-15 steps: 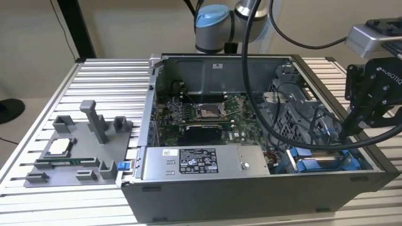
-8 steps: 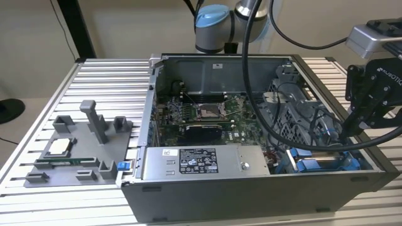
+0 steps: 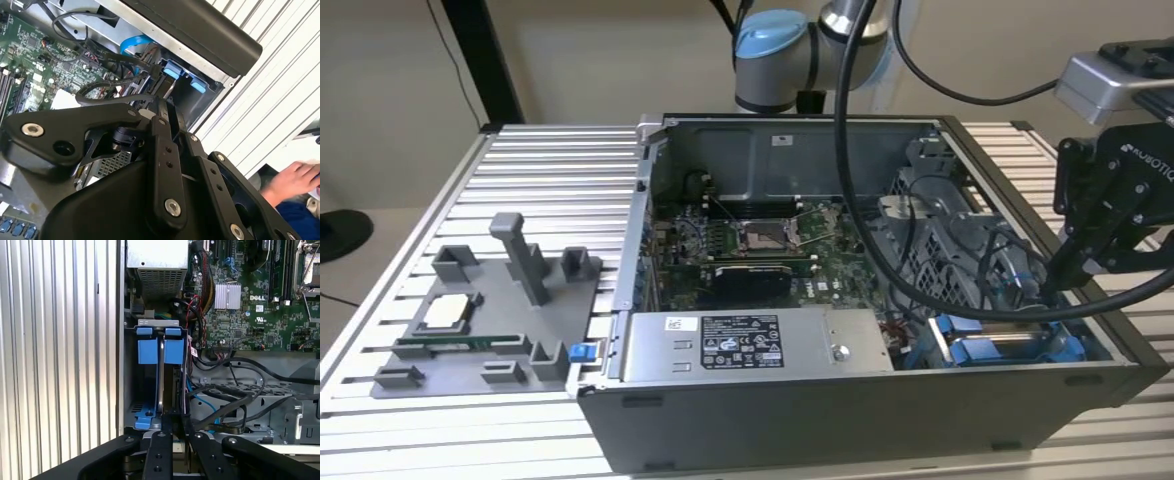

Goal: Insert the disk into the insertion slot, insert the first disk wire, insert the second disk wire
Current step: 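Insert the first disk wire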

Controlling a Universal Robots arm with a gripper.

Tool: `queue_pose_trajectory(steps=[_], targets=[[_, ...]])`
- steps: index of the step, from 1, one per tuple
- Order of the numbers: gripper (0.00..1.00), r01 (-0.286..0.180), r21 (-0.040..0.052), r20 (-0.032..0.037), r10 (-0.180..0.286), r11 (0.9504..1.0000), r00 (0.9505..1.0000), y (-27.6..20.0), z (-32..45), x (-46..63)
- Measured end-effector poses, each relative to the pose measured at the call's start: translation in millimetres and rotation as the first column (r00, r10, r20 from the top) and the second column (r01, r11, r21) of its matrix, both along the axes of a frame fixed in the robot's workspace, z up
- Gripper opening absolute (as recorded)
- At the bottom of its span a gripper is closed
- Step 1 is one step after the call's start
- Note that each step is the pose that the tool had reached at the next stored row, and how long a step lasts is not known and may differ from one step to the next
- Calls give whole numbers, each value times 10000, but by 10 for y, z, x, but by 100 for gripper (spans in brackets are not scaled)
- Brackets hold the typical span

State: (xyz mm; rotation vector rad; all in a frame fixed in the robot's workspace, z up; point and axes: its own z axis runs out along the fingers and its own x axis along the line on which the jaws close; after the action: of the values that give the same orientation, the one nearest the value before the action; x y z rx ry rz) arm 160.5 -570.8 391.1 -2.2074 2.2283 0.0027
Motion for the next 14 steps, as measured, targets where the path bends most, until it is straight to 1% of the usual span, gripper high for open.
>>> queue_pose_trajectory(steps=[1,2,3,4,6,8,14], targets=[[0,0,49,0,0,10000,10000,-5,-1,0],[0,0,137,0,0,9999,10000,-23,-2,0],[0,0,177,-2,0,9998,10000,-47,-4,0],[0,0,177,-2,0,9998,10000,-65,-5,1],[0,-1,179,-6,1,9998,10000,-83,-16,0],[0,-1,147,-7,1,9999,10000,-83,-39,0],[0,1,121,-7,-1,9999,10000,-83,-150,-9]])
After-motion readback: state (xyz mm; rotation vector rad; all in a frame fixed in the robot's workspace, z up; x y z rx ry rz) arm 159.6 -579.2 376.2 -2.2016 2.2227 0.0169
